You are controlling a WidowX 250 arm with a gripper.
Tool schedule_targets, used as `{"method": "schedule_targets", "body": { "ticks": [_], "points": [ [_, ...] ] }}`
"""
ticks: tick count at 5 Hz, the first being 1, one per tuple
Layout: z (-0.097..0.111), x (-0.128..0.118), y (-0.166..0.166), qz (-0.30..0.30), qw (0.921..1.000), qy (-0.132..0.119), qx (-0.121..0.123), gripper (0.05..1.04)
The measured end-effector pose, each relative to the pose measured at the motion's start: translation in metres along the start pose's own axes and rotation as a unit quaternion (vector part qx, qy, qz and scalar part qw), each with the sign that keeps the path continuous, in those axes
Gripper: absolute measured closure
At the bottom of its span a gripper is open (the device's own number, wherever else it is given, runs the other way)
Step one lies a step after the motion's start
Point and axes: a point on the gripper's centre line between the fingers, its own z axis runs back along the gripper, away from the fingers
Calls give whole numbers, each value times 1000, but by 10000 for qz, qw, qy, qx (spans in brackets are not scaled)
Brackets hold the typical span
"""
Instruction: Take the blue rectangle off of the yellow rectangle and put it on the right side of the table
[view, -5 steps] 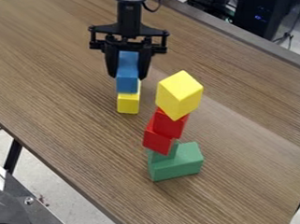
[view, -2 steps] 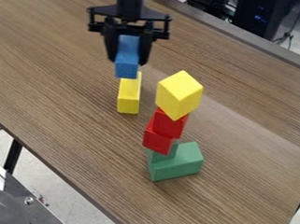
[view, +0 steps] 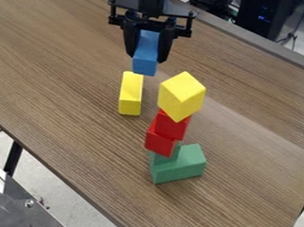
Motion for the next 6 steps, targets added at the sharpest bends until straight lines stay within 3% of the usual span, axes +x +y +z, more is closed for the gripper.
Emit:
{"method": "schedule_targets", "body": {
  "ticks": [1,2,3,4,5,6],
  "points": [
    [3,-2,-2,-68,10000,-17,-44,518],
    [6,-2,-12,-530,9983,-117,-195,519],
    [7,-10,-36,-1270,9915,-212,-176,518],
    [-7,-24,-62,-1882,9821,-26,-110,519],
    [-12,-37,-84,-2373,9713,5,-153,518],
    [-24,-53,-93,-2626,9646,244,-90,519]
  ]
}}
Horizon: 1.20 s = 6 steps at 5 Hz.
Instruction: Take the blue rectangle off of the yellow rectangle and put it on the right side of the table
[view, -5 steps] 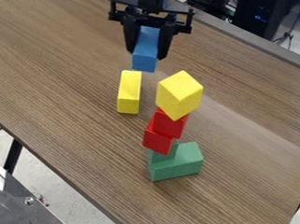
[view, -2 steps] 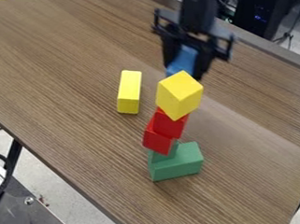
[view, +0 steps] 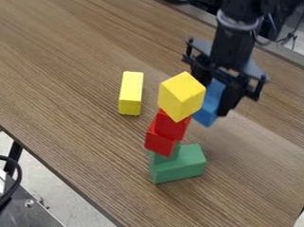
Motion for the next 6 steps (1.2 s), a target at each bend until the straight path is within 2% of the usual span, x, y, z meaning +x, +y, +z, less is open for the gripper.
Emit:
{"method": "schedule_targets", "body": {
  "ticks": [3,6],
  "points": [
    [-12,-16,-22,-222,9995,216,12,519],
    [-15,-14,-33,-501,9986,91,131,518]
  ]
}}
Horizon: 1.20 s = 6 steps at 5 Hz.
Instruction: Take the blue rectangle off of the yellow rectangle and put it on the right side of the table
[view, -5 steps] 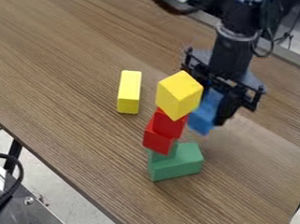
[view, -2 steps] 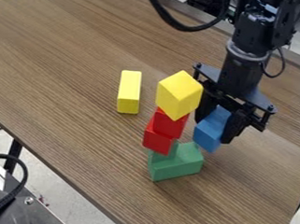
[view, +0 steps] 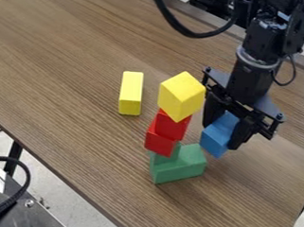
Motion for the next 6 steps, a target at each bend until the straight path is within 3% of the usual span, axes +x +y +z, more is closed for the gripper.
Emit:
{"method": "schedule_targets", "body": {
  "ticks": [5,6],
  "points": [
    [-26,9,-3,10,9996,192,195,518],
    [-28,8,-3,23,9996,230,169,449]
  ]
}}
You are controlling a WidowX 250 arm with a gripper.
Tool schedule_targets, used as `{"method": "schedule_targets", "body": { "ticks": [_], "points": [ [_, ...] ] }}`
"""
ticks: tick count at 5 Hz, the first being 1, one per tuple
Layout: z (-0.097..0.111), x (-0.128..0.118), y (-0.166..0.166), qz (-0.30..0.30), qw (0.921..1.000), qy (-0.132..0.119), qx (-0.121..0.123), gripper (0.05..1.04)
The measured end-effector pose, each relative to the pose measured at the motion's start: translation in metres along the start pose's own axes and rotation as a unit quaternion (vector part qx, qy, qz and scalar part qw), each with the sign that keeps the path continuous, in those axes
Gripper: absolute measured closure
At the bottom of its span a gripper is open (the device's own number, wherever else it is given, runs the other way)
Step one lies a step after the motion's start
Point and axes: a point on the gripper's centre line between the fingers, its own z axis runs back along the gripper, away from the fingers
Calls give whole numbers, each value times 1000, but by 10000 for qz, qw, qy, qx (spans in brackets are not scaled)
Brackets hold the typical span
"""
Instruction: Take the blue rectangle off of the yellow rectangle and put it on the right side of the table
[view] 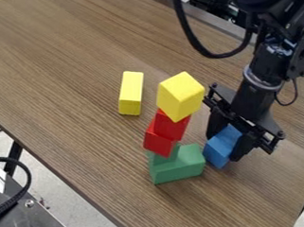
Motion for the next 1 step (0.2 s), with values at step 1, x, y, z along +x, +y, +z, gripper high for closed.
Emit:
{"method": "schedule_targets", "body": {
  "ticks": [1],
  "points": [
    [-2,0,-5,77,9997,-47,-211,154]
  ]
}}
